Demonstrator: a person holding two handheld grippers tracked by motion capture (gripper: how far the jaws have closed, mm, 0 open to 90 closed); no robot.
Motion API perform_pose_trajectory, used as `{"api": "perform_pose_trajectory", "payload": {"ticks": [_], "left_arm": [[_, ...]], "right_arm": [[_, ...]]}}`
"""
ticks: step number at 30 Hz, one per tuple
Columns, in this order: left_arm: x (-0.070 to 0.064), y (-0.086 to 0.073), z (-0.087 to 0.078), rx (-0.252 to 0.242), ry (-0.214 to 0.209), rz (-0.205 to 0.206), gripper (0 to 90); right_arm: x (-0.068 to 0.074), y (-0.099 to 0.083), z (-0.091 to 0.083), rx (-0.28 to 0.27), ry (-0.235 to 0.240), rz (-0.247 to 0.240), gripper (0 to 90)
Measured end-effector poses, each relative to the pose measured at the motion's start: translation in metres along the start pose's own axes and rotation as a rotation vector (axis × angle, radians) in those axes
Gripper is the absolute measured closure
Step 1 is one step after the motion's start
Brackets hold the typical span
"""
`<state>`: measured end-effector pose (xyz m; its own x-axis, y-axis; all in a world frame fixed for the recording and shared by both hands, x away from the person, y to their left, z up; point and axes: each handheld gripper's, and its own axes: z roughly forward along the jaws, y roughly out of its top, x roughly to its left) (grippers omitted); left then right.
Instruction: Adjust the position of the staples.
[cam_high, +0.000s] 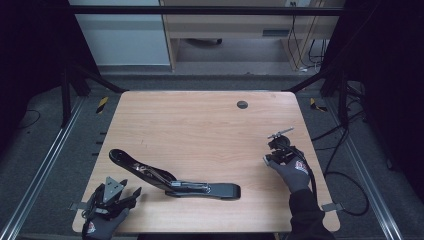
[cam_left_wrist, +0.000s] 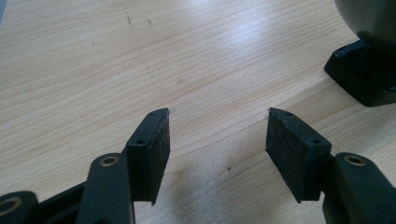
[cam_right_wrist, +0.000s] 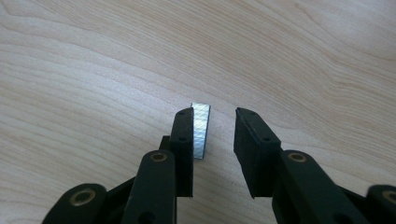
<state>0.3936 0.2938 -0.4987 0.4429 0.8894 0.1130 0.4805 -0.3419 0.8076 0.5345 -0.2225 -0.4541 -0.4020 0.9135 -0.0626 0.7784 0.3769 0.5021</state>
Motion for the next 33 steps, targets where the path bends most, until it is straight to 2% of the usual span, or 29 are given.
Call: {"api": "perform_pose_trajectory", "payload": {"ticks": [15, 20, 24, 28, 33], "left_arm": [[-0.001, 0.000, 0.001, 0.009, -0.006, 0.006, 39.3], [-0.001, 0.000, 0.000, 0.010, -0.005, 0.004, 39.3], [-0.001, 0.000, 0.001, 0.012, -0.004, 0.006, 39.3], [-0.001, 0.000, 0.000, 0.011, -0.003, 0.007, 39.3], [-0.002, 0.000, 0.001, 0.016, -0.002, 0.012, 39.3]], "right_arm": [[0.004, 0.002, 0.016, 0.028, 0.018, -0.005, 70.9], [0.005, 0.002, 0.019, 0.050, 0.017, 0.002, 75.1], [0.005, 0.002, 0.020, 0.055, 0.018, -0.011, 77.9], [0.005, 0.002, 0.018, 0.061, 0.024, -0.015, 78.2], [0.011, -0.003, 0.001, 0.038, 0.047, -0.070, 78.3]]}}
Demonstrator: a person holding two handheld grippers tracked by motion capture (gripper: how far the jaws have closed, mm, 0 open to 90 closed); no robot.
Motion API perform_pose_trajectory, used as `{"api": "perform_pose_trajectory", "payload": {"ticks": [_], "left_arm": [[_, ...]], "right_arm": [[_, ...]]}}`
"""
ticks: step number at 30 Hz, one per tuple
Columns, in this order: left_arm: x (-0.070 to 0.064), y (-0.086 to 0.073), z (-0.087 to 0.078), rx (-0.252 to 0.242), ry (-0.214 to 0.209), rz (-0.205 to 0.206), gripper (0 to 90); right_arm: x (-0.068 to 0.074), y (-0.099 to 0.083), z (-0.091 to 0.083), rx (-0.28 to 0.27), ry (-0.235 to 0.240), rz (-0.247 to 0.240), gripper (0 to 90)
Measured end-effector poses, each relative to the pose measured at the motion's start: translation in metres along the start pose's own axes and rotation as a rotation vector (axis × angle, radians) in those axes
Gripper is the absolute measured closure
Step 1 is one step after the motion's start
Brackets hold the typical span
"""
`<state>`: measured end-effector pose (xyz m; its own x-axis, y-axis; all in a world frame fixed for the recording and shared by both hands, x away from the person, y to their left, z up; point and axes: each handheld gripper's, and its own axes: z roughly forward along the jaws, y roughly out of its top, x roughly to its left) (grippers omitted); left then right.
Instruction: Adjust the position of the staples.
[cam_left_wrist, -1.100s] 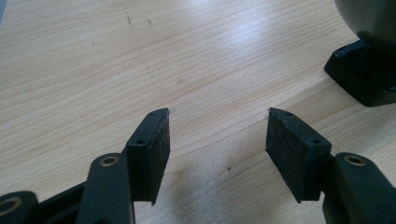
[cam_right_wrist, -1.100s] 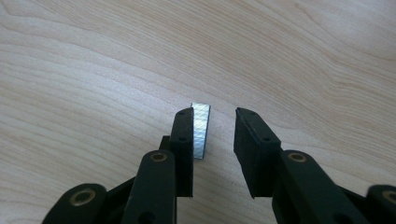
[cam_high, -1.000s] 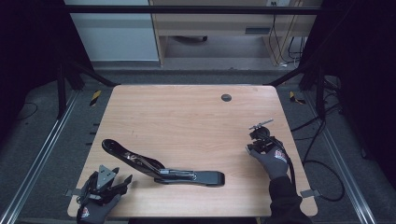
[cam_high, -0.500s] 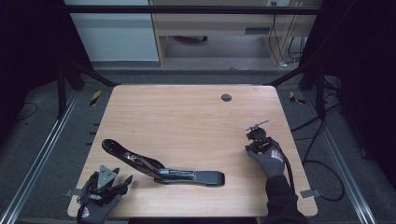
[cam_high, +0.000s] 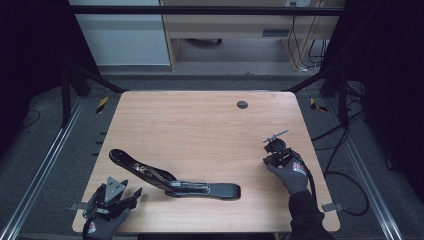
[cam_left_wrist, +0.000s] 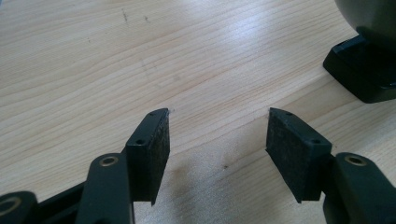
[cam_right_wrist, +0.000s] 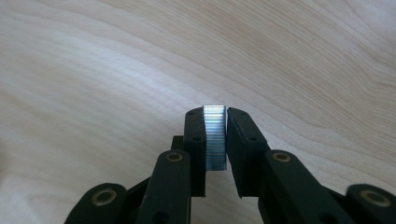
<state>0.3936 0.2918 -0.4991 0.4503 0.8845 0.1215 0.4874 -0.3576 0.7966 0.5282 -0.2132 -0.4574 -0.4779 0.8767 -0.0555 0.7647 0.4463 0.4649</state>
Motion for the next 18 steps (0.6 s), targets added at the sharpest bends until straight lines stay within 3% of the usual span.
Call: {"api": "perform_pose_trajectory", "payload": {"ticks": [4, 8, 18], "left_arm": [[0.000, 0.000, -0.001, -0.003, 0.003, -0.004, 39.3], [-0.001, 0.000, 0.000, 0.005, 0.004, 0.002, 39.2], [-0.001, 0.000, 0.000, 0.010, 0.002, 0.006, 39.1]], "right_arm": [[0.009, -0.010, -0.014, -0.037, 0.063, -0.048, 78.3], [0.018, -0.022, -0.018, -0.040, 0.076, -0.110, 78.3], [0.031, -0.049, -0.021, -0.034, 0.129, -0.179, 78.3]]}}
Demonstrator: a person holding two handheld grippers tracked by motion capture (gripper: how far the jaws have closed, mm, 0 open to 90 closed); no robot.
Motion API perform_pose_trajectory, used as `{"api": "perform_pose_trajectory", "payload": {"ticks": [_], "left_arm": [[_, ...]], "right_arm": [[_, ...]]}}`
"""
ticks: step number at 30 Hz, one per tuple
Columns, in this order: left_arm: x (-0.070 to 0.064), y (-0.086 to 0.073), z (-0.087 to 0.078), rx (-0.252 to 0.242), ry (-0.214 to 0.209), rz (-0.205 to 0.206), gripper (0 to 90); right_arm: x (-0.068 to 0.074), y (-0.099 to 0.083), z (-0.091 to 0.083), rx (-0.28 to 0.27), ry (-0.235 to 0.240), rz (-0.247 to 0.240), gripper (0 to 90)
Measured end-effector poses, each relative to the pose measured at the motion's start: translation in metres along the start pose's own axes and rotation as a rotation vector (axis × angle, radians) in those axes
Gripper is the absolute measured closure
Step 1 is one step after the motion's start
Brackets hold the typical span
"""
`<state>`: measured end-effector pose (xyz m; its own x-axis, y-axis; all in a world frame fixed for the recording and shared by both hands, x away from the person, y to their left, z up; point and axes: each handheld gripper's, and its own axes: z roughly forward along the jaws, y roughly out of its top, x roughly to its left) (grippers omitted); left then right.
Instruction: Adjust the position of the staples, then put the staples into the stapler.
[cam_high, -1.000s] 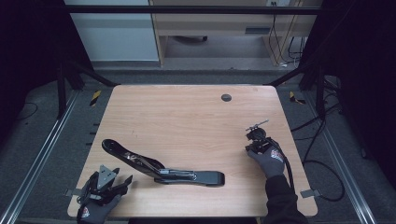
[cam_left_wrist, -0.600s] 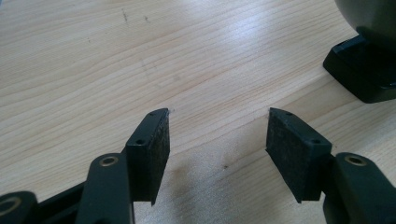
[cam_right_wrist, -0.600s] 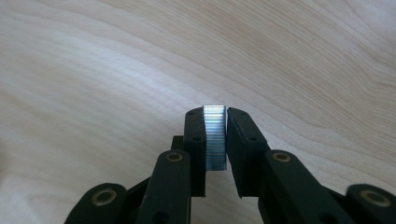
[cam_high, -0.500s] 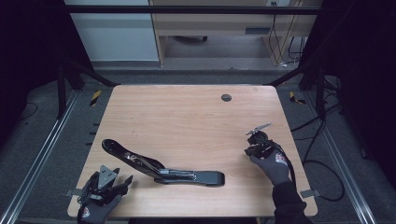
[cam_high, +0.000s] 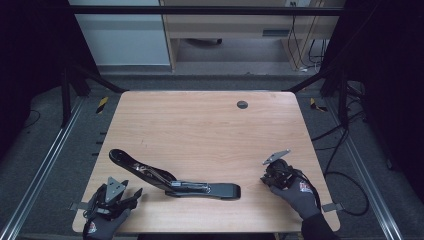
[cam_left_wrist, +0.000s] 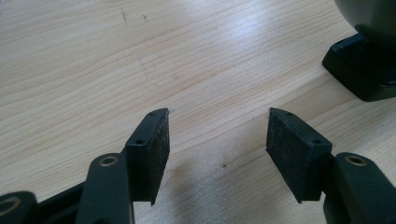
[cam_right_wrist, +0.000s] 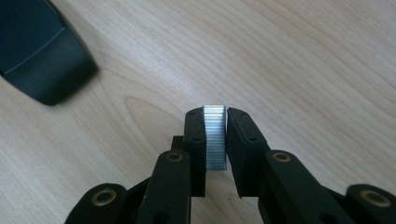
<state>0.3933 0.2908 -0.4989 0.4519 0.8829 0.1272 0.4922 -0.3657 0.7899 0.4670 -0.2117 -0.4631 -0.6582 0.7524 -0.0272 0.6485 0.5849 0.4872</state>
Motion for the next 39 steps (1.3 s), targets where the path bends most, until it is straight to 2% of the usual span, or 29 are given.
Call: {"api": "perform_pose_trajectory", "payload": {"ticks": [5, 13, 22, 24, 30, 35, 39], "left_arm": [[0.000, 0.000, 0.000, -0.003, 0.001, -0.002, 39.0], [-0.001, 0.000, 0.000, -0.002, -0.003, -0.003, 38.9], [0.001, -0.001, 0.002, 0.001, -0.016, -0.009, 38.7], [0.001, -0.001, 0.001, -0.001, -0.015, -0.010, 38.6], [0.000, -0.001, 0.002, 0.003, -0.016, -0.008, 38.6], [0.000, -0.001, 0.003, 0.001, -0.017, -0.012, 38.5], [0.001, -0.001, 0.004, 0.004, -0.017, -0.012, 38.4]], "right_arm": [[0.004, -0.005, 0.002, 0.013, 0.006, -0.024, 78.3], [0.005, -0.009, 0.006, 0.021, -0.006, -0.027, 78.1], [0.008, -0.002, 0.001, 0.029, -0.021, -0.042, 73.3], [0.009, 0.002, 0.000, 0.041, -0.022, -0.022, 73.4], [0.009, 0.006, 0.003, 0.092, -0.050, -0.044, 72.8], [0.007, 0.005, 0.003, 0.116, -0.036, -0.022, 72.4], [0.007, 0.005, 0.005, 0.135, -0.029, -0.032, 72.8]]}}
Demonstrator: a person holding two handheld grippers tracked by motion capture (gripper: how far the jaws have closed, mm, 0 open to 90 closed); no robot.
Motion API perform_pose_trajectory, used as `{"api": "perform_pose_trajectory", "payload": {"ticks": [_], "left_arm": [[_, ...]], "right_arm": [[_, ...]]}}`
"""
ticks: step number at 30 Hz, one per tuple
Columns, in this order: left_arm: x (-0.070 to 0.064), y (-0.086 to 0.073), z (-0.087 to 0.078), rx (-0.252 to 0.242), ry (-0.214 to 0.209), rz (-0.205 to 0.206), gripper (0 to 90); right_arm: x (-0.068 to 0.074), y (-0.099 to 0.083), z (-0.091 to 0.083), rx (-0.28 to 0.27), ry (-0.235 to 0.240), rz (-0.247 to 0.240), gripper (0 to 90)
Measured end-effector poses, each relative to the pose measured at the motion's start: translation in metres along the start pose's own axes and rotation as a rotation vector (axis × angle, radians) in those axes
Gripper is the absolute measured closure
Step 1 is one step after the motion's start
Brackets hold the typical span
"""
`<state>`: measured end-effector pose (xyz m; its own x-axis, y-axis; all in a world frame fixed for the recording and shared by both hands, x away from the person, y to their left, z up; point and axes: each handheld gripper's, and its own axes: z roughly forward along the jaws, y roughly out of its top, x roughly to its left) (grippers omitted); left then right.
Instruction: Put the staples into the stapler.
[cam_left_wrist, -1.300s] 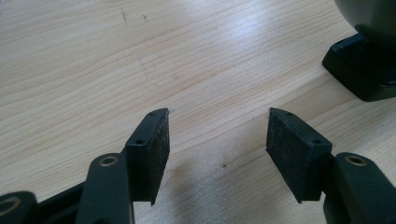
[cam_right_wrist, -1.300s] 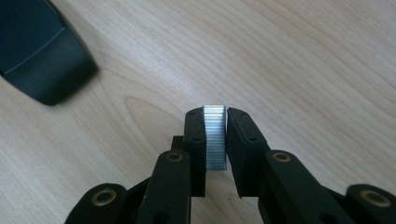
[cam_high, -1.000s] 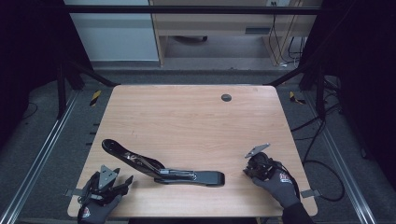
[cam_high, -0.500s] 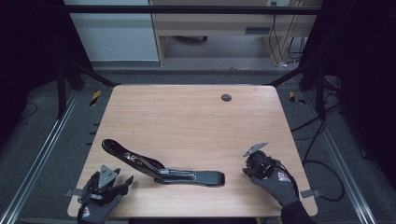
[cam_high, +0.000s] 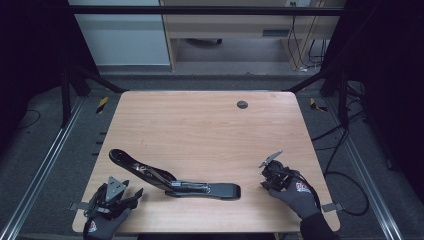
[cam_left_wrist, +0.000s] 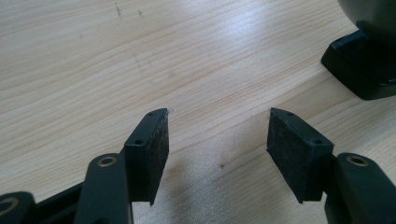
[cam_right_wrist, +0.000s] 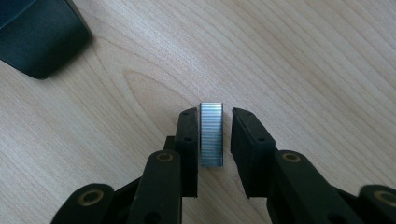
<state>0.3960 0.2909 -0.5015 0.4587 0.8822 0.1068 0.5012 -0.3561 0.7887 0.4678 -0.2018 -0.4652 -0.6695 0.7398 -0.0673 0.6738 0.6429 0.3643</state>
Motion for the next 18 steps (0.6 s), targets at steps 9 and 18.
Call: {"api": "perform_pose_trajectory", "payload": {"ticks": [9, 18], "left_arm": [[-0.0003, 0.0001, -0.0005, -0.001, 0.001, 0.001, 38.4], [-0.0012, 0.0004, -0.0006, 0.001, 0.006, 0.005, 38.4]], "right_arm": [[-0.0004, 0.0045, 0.0018, 0.024, 0.004, -0.007, 76.1], [-0.0011, 0.0059, 0.0047, 0.044, 0.021, 0.000, 78.1]]}}
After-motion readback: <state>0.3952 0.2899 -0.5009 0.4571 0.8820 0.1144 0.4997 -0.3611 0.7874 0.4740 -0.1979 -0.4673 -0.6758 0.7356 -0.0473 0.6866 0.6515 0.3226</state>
